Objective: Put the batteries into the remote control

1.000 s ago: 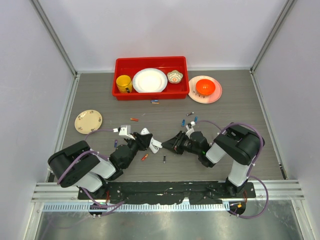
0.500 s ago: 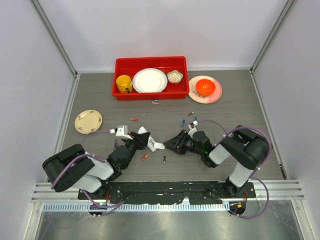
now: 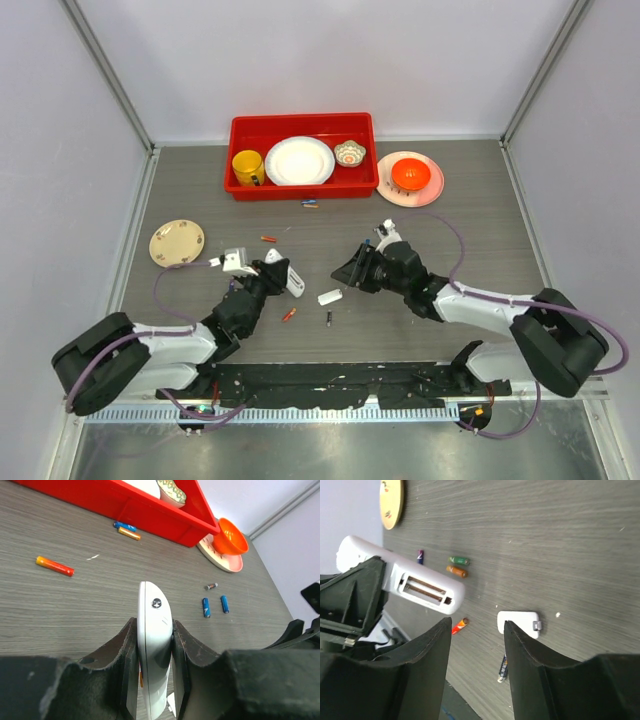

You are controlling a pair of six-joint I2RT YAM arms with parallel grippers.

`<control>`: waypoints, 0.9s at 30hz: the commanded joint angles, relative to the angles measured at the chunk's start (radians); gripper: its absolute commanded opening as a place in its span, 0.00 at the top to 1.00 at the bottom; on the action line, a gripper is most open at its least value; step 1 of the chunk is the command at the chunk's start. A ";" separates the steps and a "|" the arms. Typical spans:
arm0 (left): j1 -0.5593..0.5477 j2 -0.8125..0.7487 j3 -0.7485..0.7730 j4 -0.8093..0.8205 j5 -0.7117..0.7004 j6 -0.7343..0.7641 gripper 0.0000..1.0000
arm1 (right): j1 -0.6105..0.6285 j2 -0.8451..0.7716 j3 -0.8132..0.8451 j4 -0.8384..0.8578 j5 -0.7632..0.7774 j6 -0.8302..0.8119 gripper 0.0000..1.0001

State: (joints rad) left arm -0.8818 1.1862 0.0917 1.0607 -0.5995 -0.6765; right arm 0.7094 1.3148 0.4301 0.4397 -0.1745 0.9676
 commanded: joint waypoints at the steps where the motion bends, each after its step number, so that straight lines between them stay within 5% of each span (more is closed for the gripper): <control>1: -0.003 -0.158 0.066 -0.184 -0.069 0.019 1.00 | -0.001 -0.107 0.162 -0.375 0.171 -0.272 0.48; 5: 0.010 -0.310 0.204 -0.545 -0.002 -0.093 1.00 | 0.018 -0.158 0.255 -0.625 0.429 -0.375 0.48; 9: 0.101 -0.367 0.238 -0.650 0.304 -0.248 1.00 | 0.022 -0.229 0.199 -0.575 0.429 -0.409 0.48; 10: 0.160 -0.373 0.238 -0.639 0.484 -0.279 1.00 | 0.022 -0.242 0.181 -0.549 0.387 -0.396 0.47; 14: 0.289 -0.373 0.136 -0.426 0.811 -0.443 1.00 | 0.022 -0.311 0.110 -0.451 0.322 -0.330 0.38; 20: 0.342 -0.252 0.095 -0.157 1.004 -0.578 1.00 | 0.022 -0.430 0.053 -0.388 0.234 -0.300 0.22; 27: 0.366 -0.015 0.060 0.240 1.173 -0.761 1.00 | 0.021 -0.493 0.086 -0.510 0.291 -0.377 0.21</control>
State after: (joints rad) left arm -0.5354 1.0676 0.1612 0.9730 0.3870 -1.2942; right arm 0.7273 0.8349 0.4690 -0.0254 0.0982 0.6552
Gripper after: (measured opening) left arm 0.307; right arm 0.785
